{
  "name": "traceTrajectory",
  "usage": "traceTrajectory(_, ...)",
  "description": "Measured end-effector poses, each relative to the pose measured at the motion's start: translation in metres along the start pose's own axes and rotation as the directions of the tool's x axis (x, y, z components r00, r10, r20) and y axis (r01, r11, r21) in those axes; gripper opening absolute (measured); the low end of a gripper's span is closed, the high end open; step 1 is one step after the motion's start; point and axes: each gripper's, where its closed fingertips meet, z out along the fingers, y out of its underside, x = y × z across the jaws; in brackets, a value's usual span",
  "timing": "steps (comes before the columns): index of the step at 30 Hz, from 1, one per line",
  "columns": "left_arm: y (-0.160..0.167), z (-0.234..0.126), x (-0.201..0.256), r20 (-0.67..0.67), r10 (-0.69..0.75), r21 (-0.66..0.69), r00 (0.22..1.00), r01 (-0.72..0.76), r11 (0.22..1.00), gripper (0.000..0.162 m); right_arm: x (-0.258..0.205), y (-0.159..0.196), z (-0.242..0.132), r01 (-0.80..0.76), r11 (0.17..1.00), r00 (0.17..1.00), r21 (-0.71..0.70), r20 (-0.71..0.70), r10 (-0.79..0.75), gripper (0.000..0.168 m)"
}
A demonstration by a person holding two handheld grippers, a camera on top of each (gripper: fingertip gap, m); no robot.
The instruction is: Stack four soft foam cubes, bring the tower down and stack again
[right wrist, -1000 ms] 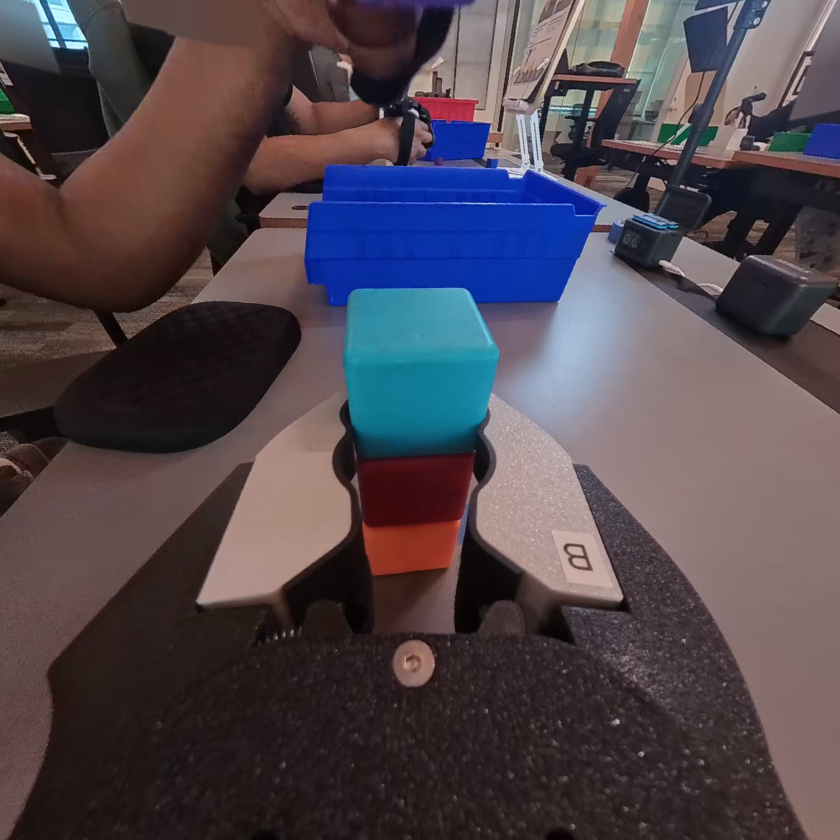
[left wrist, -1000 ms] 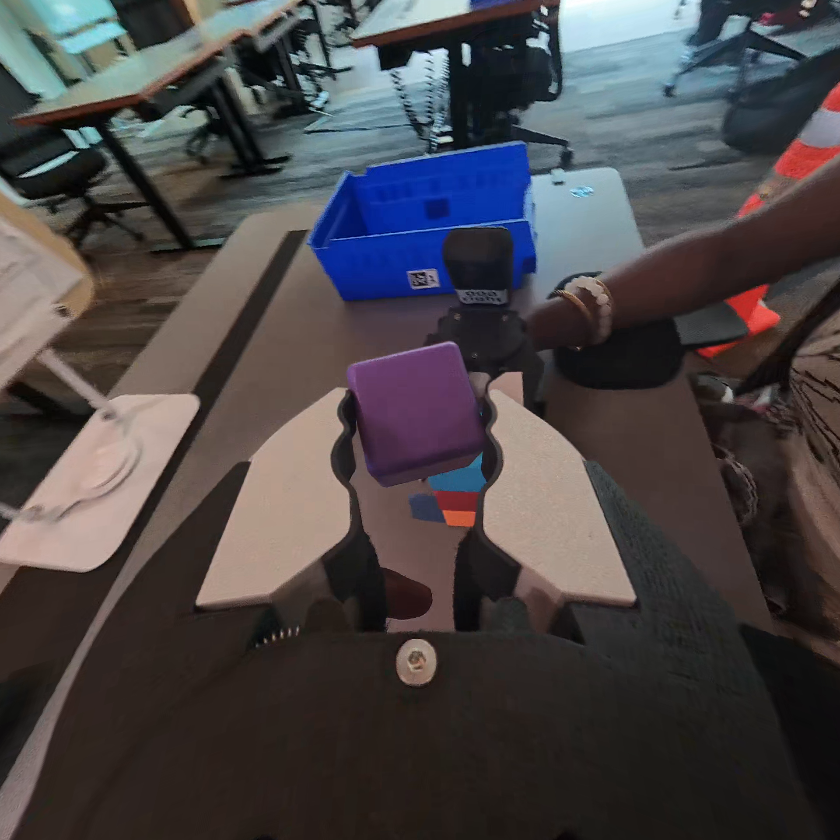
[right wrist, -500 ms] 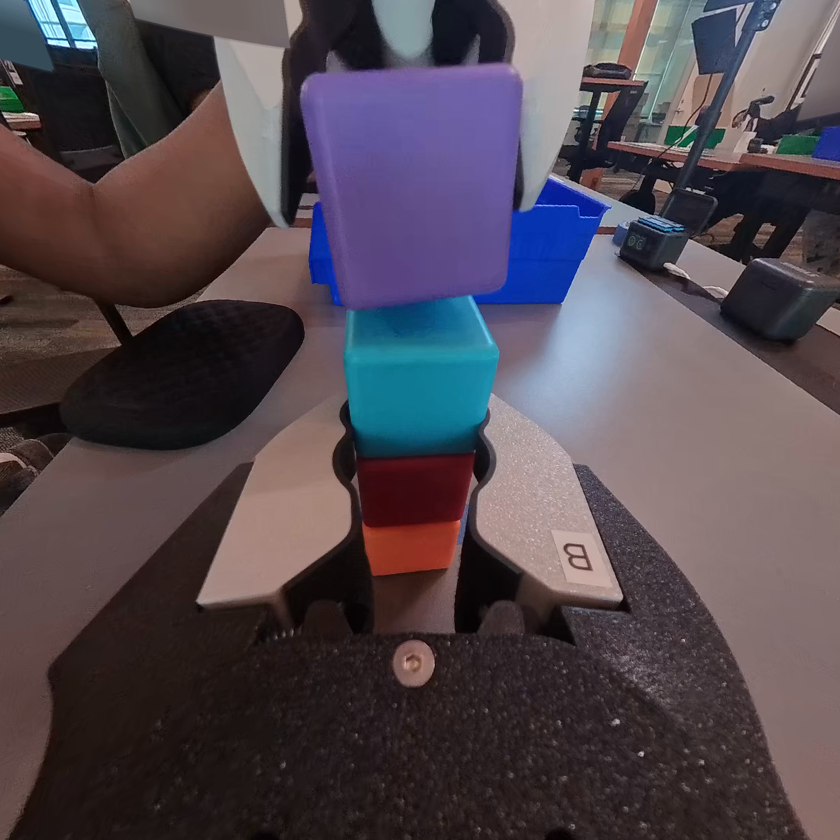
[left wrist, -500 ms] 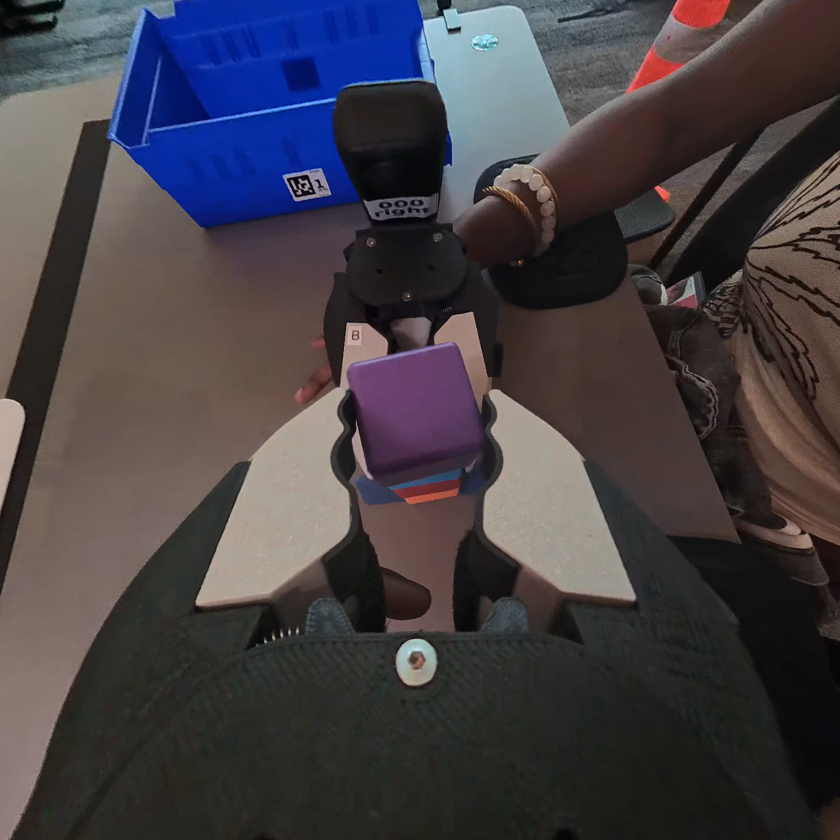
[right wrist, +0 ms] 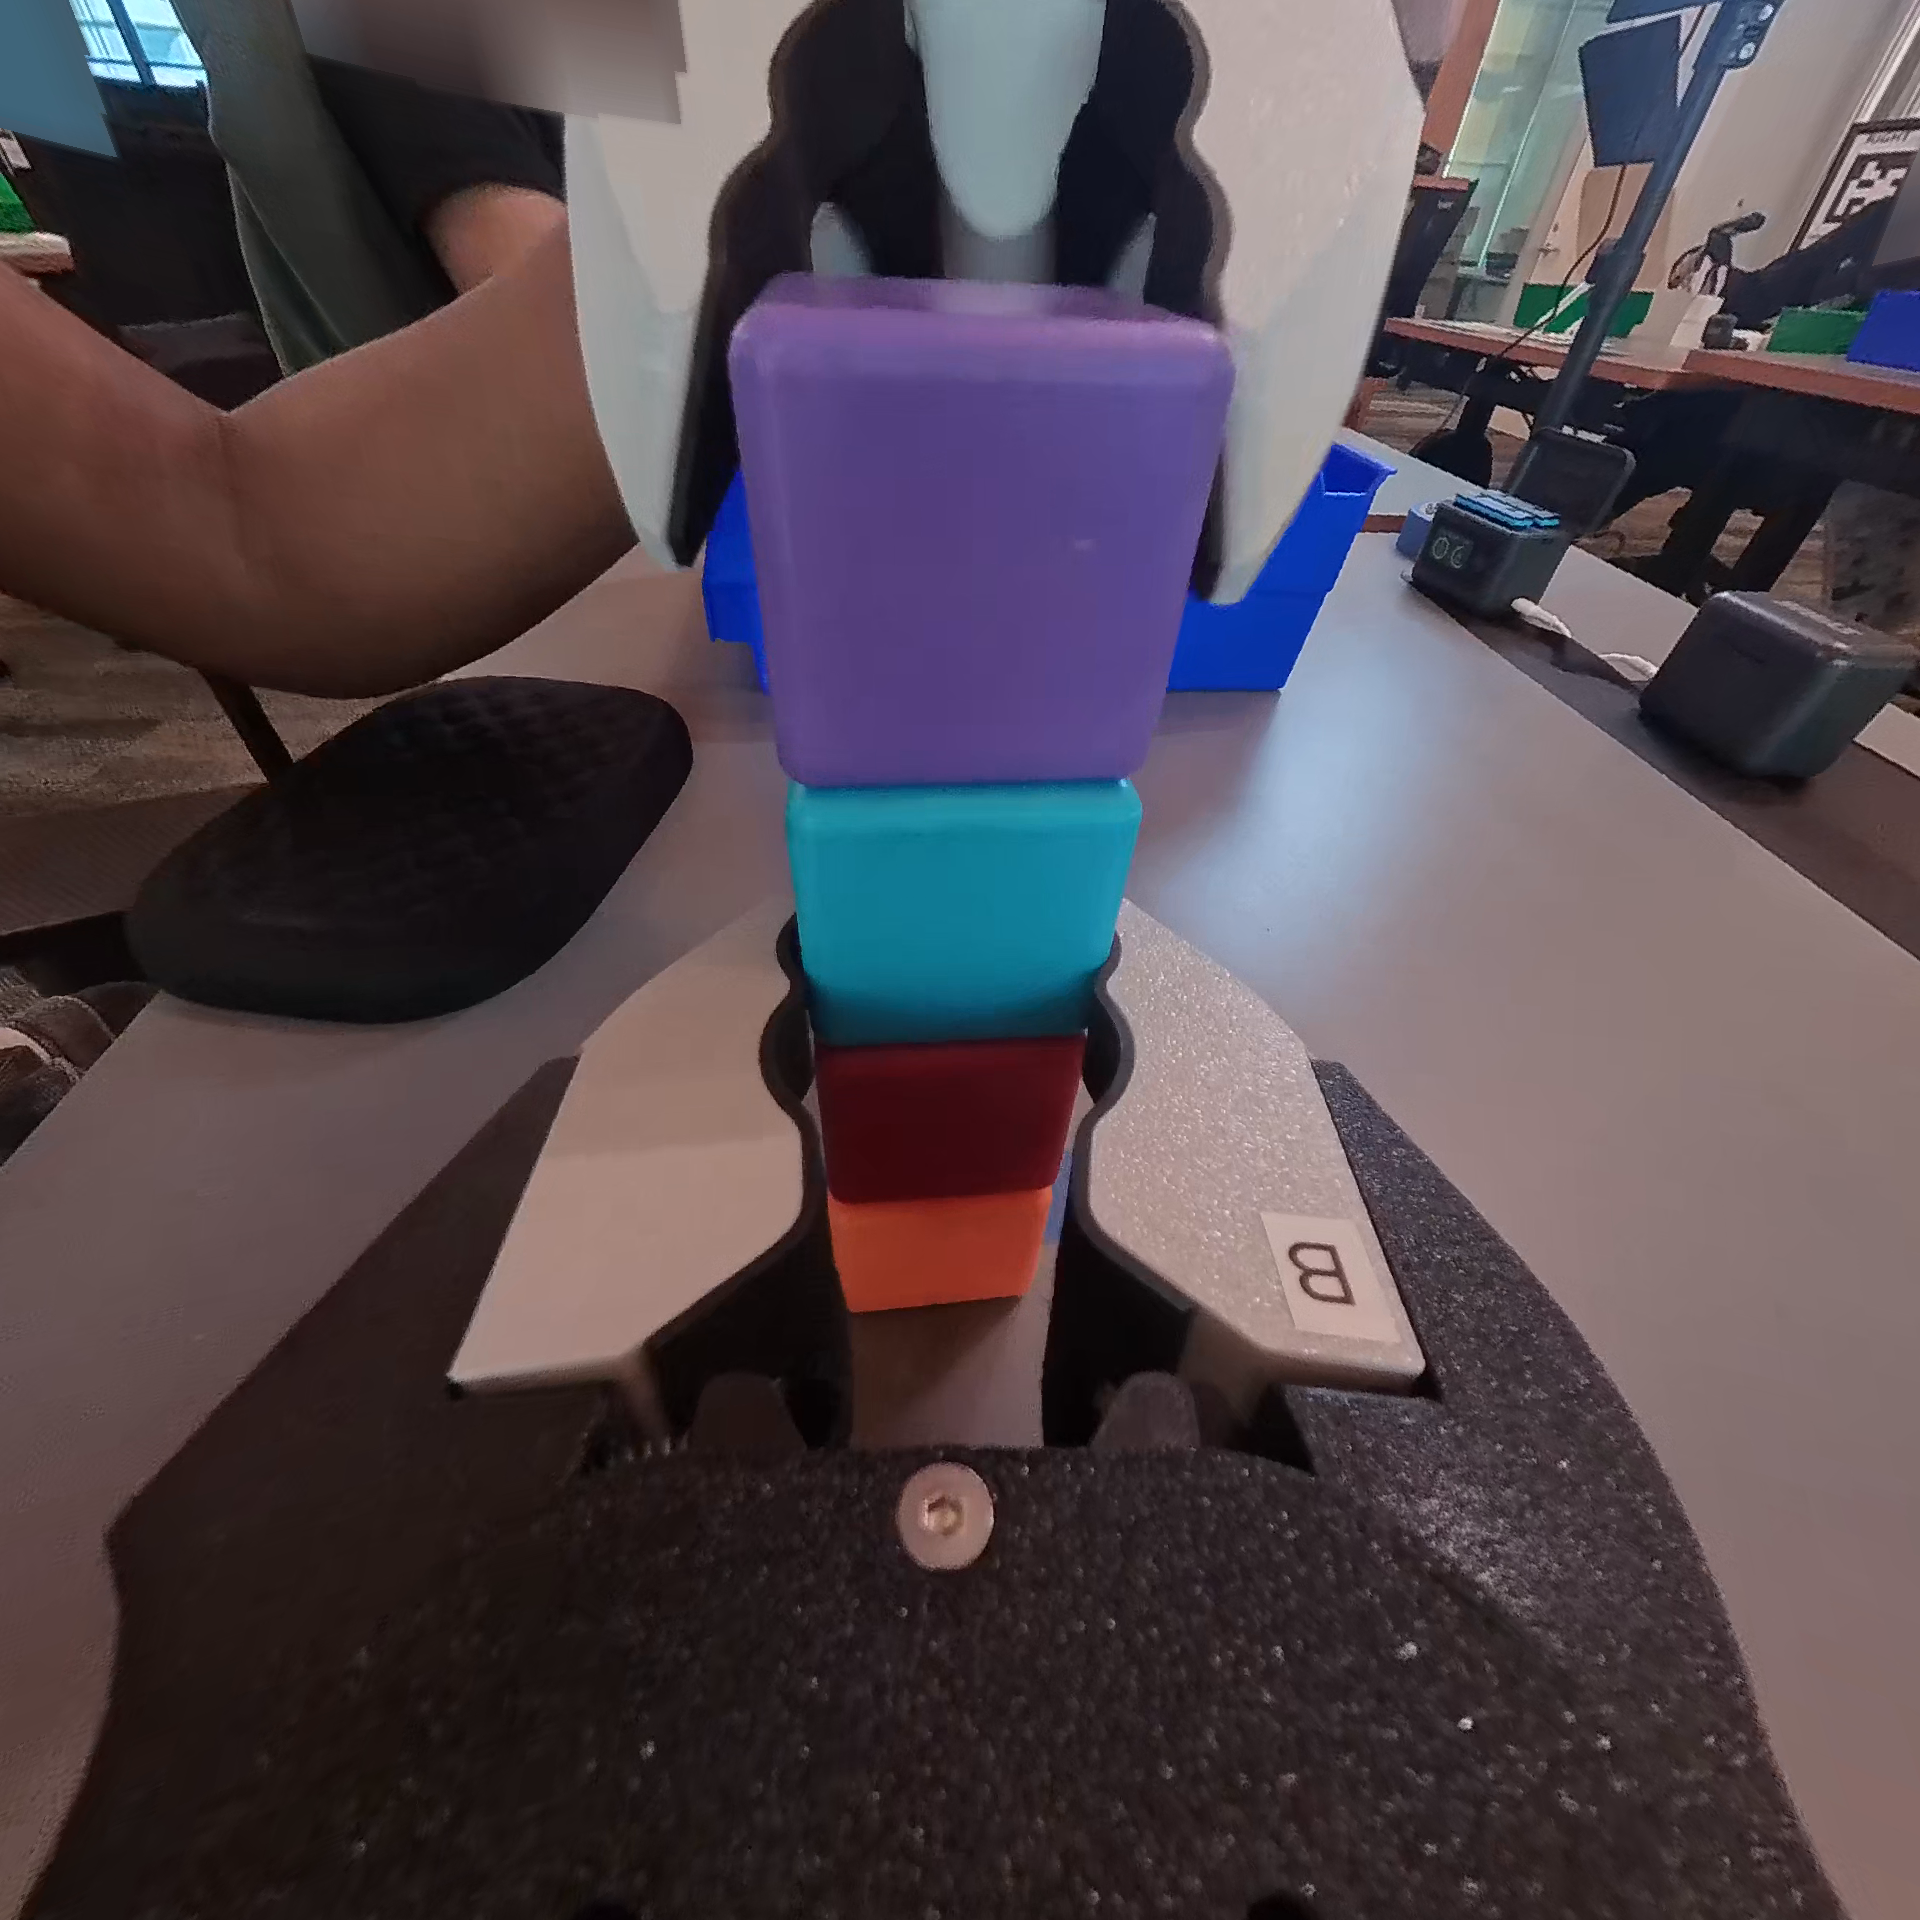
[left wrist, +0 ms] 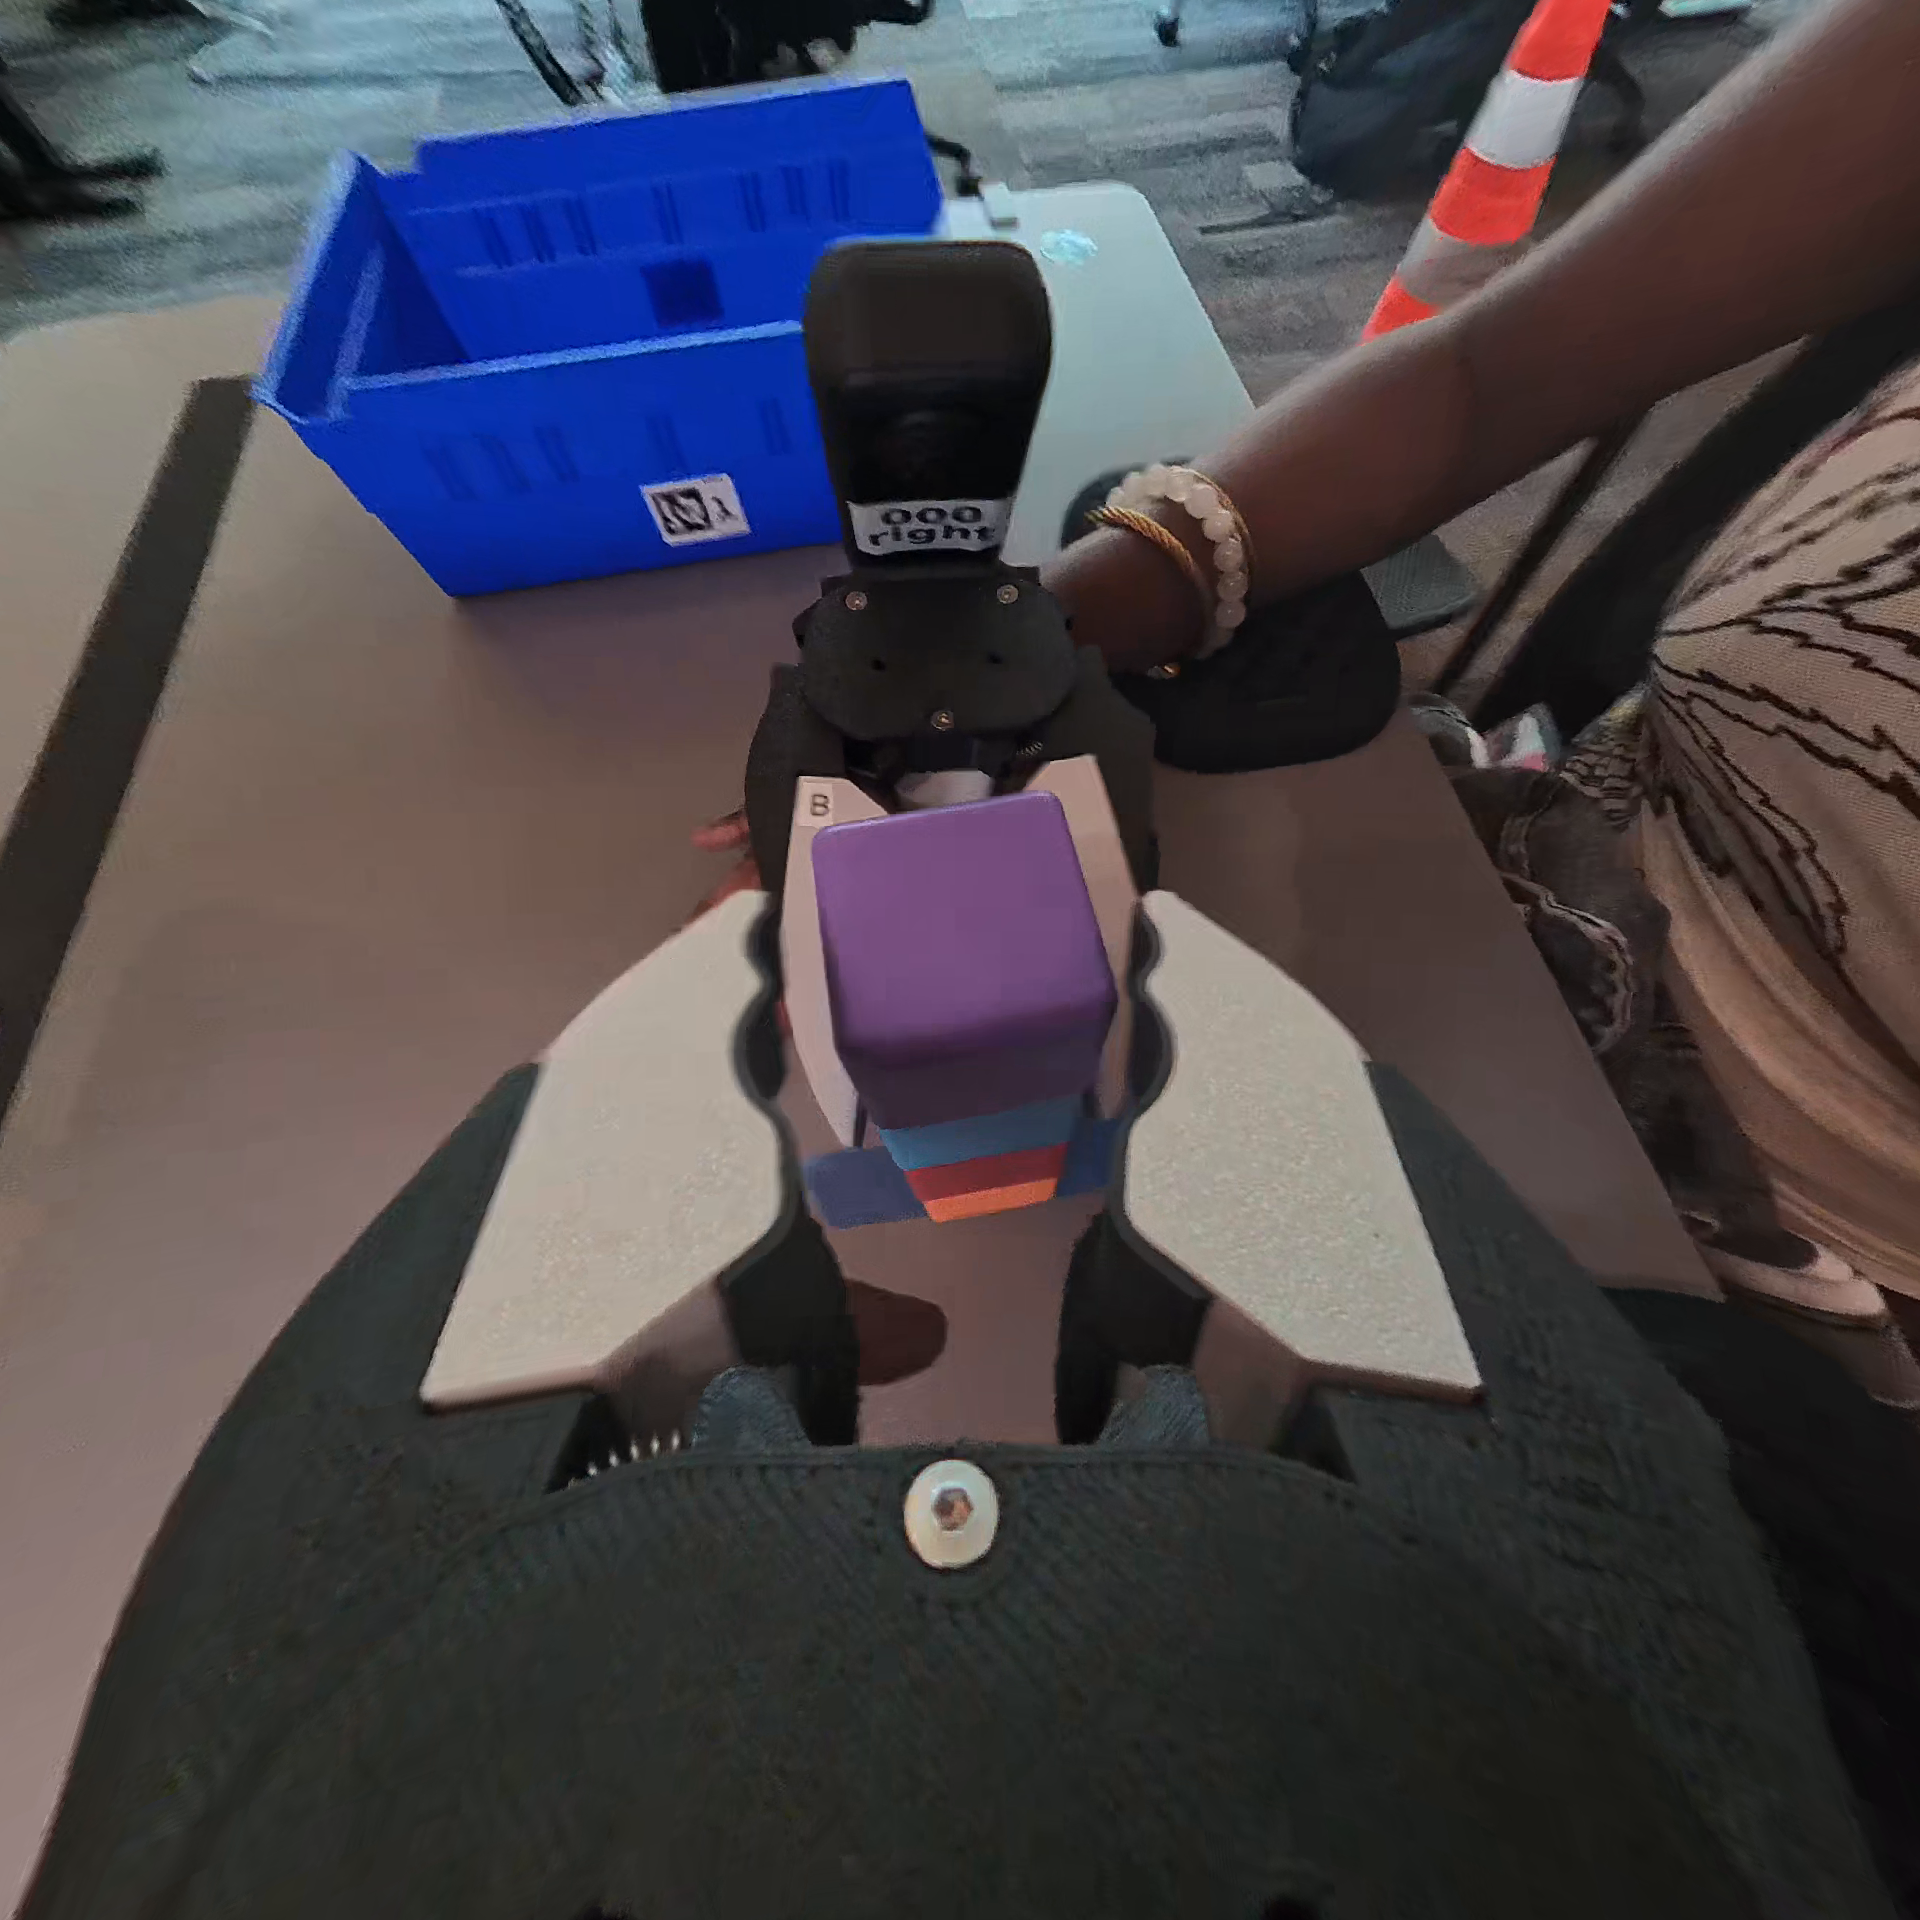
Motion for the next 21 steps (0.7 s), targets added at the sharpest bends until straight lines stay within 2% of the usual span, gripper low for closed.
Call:
traceTrajectory(1, -0.003, -0.001, -0.002, 0.045, 0.009, 0.04, 0.999, -0.011, 0.999, 0.079, -0.001, 0.001, -0.001, 0.011, 1.0, 1.0, -0.01, 0.007, -0.011, 0.057)
traceTrajectory(4, -0.015, -0.014, -0.005, 0.171, -0.019, 0.205, 0.985, -0.016, 0.979, 0.106, -0.001, -0.009, -0.008, -0.02, 0.999, 1.0, 0.034, 0.013, 0.02, 0.1)
traceTrajectory(6, -0.019, -0.024, -0.007, 0.25, -0.052, 0.33, 0.967, -0.035, 0.943, 0.126, -0.001, -0.025, -0.017, -0.044, 0.992, 0.999, 0.119, 0.015, 0.042, 0.115)
traceTrajectory(9, -0.021, -0.034, 0.0, 0.254, -0.116, 0.506, 0.96, -0.03, 0.862, 0.138, 0.002, -0.05, -0.033, -0.036, 0.966, 0.999, 0.257, -0.007, 0.039, 0.129)
traceTrajectory(12, -0.017, -0.035, 0.005, 0.202, -0.154, 0.626, 0.967, -0.007, 0.78, 0.144, 0.0, -0.066, -0.046, -0.015, 0.941, 1.0, 0.337, -0.014, 0.021, 0.131)
traceTrajectory(16, 0.01, -0.014, 0.0, 0.212, -0.117, 0.523, 0.97, -0.011, 0.853, 0.144, -0.002, -0.074, -0.055, 0.022, 0.927, 1.0, 0.373, -0.023, -0.014, 0.116)
traceTrajectory(19, 0.018, -0.005, -0.001, 0.21, -0.108, 0.498, 0.972, -0.011, 0.867, 0.144, -0.003, -0.067, -0.053, 0.049, 0.942, 0.999, 0.333, -0.033, -0.04, 0.116)
traceTrajectory(21, 0.029, 0.002, -0.003, 0.23, -0.095, 0.424, 0.969, -0.012, 0.906, 0.144, -0.002, -0.055, -0.05, 0.068, 0.964, 0.998, 0.259, -0.034, -0.061, 0.118)
